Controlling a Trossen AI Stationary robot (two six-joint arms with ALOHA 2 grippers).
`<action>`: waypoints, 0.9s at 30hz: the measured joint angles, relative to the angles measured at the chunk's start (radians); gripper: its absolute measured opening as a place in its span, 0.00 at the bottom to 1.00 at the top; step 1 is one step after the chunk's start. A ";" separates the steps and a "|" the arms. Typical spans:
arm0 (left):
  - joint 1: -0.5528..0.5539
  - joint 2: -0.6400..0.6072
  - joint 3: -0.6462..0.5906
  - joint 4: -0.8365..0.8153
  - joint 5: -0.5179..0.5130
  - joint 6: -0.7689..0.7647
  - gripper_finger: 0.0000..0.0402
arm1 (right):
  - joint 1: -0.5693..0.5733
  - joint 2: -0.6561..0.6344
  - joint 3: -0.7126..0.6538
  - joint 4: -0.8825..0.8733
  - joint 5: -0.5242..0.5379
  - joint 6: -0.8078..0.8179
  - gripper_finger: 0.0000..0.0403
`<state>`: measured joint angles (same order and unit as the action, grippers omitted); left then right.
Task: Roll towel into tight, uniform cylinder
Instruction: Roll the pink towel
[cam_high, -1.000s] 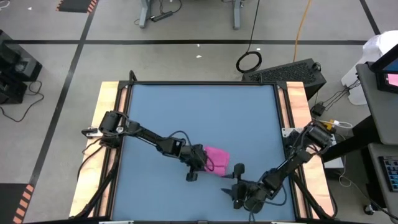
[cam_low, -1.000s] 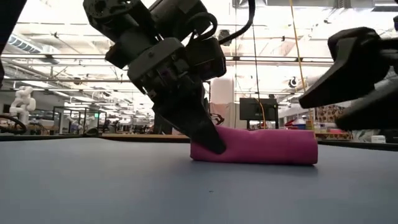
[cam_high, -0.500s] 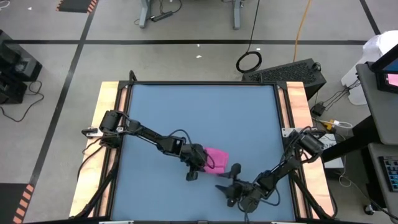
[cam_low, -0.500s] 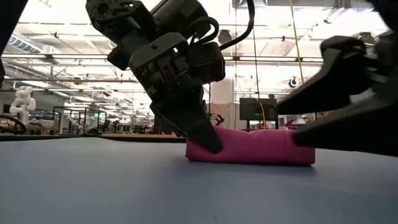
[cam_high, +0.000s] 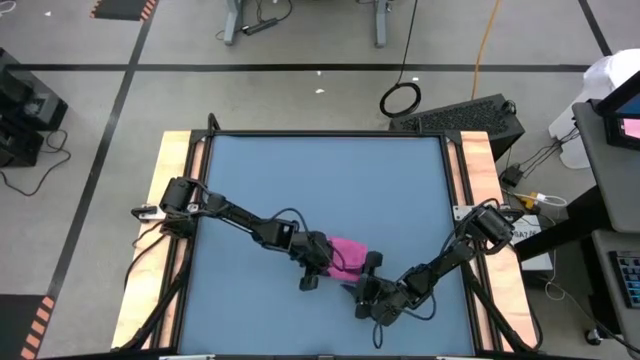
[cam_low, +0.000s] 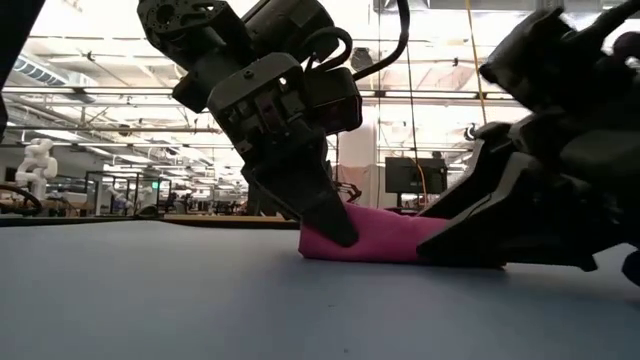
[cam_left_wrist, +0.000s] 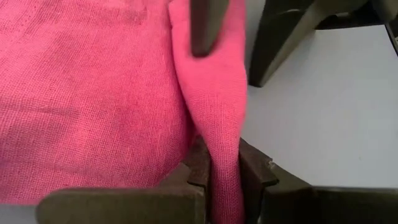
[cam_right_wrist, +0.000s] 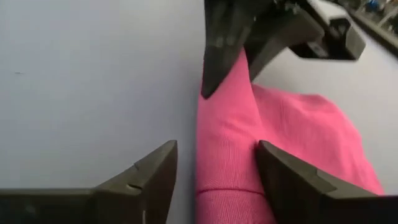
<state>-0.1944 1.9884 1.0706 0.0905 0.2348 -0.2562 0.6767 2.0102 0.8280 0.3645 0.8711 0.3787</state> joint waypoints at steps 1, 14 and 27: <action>0.000 0.000 0.000 0.000 0.000 0.000 0.10 | -0.004 0.000 0.000 -0.015 -0.008 0.023 0.50; -0.057 -0.006 -0.002 0.003 -0.174 0.116 0.29 | -0.009 -0.004 0.001 -0.117 -0.052 0.258 0.37; -0.274 -0.057 -0.002 0.003 -0.723 0.370 0.66 | -0.011 -0.004 0.000 -0.078 -0.145 0.420 0.25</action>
<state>-0.4684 1.9316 1.0684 0.0931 -0.4880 0.1134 0.6659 2.0064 0.8280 0.2870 0.7264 0.7982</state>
